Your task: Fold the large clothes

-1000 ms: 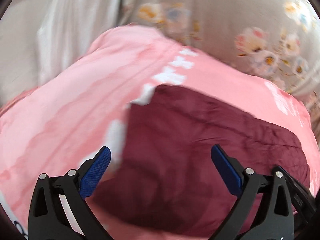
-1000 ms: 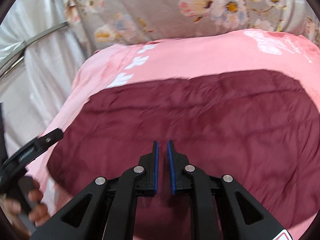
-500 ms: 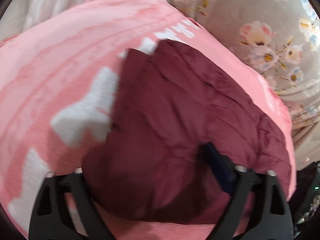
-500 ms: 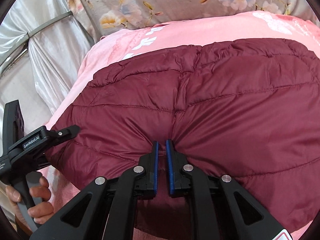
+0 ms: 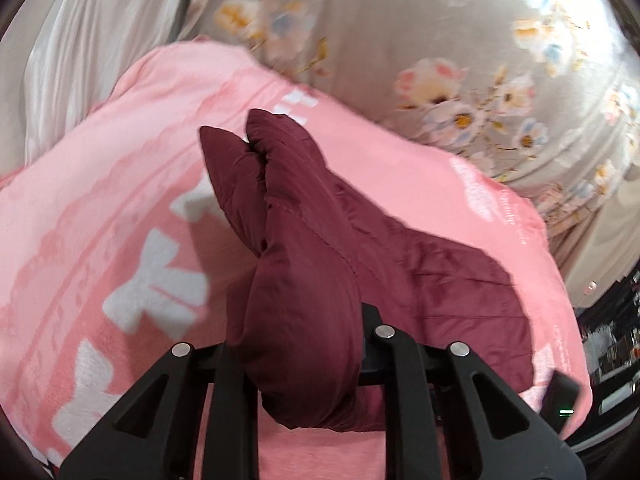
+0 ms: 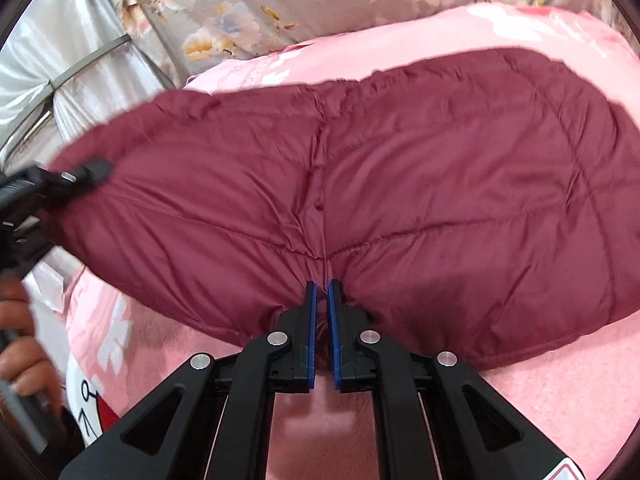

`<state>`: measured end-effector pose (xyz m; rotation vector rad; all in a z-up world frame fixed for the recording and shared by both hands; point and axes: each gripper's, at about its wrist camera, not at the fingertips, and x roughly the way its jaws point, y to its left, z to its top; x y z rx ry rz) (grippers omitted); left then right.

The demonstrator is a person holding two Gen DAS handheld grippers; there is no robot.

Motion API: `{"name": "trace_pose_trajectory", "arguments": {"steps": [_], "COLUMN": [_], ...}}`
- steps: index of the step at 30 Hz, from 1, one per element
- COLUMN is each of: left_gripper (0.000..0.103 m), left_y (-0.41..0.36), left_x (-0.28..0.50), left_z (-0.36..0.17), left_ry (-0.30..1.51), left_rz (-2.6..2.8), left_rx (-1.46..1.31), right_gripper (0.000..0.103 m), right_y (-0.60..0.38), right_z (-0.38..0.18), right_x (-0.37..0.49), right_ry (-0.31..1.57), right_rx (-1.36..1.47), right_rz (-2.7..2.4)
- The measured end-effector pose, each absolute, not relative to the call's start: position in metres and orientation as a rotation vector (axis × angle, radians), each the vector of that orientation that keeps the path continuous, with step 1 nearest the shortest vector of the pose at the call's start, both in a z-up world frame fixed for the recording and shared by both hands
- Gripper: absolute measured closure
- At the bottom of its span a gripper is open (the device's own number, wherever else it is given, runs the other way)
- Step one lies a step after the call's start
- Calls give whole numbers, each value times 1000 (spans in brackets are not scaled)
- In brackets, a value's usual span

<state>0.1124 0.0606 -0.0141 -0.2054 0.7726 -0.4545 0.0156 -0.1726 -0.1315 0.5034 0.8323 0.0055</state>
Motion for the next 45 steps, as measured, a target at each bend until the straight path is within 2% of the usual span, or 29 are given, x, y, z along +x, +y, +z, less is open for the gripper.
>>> {"name": "trace_pose_trajectory", "arguments": {"steps": [9,16,22,24,25,26,28,29,31,32,34,38,40,43,45], "left_gripper": [86,86,84,80,73,60,42,35,29,27,13,7,7,7,7], "left_y": [-8,-82,-163,-192,-203,-217,-227,-229,-224,-215,-193,-136,-118,-111,-108], "left_x": [64,57,63,67,69,70,69,66,57,55,57,74,89,122,143], "left_z": [36,35,8,-11,-23,-37,-50,-51,-39,-25,2,62,74,73,59], "left_ry": [667,706,819,879,915,957,996,993,978,968,929,756,706,705,751], "left_rz": [-643,-744,-785,-778,-768,-765,-762,-765,-803,-832,-872,-814,-699,-489,-417], "left_rx": [-56,37,106,157,165,181,184,177,138,88,-22,-203,-200,-134,-109], "right_gripper": [101,96,96,96,95,95,95,95,94,91,84,68,64,56,55], "right_y": [-177,-230,-278,-289,-293,-297,-300,-301,-303,-299,-306,-314,-318,-325,-331], "right_z": [-148,-107,-97,-98,-98,-98,-98,-97,-93,-92,-81,-44,-24,-3,5], "right_x": [55,-13,-70,-85,-91,-97,-104,-107,-113,-113,-115,-104,-79,-42,-12], "right_ry": [844,763,785,798,806,814,821,821,806,797,758,649,599,556,557], "right_rx": [659,656,608,616,613,605,589,582,576,577,585,569,602,687,727], "right_rz": [144,-17,-220,-255,-273,-289,-305,-309,-326,-331,-335,-295,-248,-188,-205]}}
